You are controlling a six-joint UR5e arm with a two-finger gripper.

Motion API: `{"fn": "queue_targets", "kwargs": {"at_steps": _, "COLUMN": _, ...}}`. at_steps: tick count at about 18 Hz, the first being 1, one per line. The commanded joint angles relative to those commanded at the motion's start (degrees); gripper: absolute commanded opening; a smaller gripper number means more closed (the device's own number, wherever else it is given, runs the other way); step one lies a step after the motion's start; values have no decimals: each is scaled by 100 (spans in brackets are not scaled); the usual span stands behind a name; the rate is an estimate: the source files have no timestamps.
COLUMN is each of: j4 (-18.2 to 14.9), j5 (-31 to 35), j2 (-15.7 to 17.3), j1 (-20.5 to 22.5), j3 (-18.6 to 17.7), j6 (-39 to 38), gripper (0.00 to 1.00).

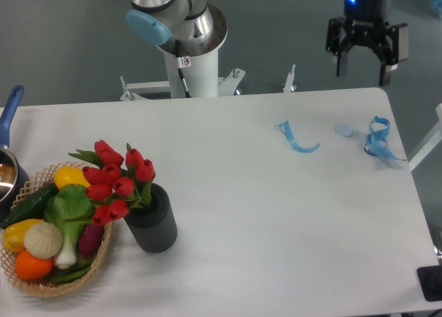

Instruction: Insert the flowers into the vase

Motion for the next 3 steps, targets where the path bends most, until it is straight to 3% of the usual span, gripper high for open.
{"fn": "queue_targets", "kwargs": {"at_steps": 3, "j4": -71, "j5": 72, "j2": 44, "j1": 106, "j3": -44, "j6": 240, "gripper": 100}}
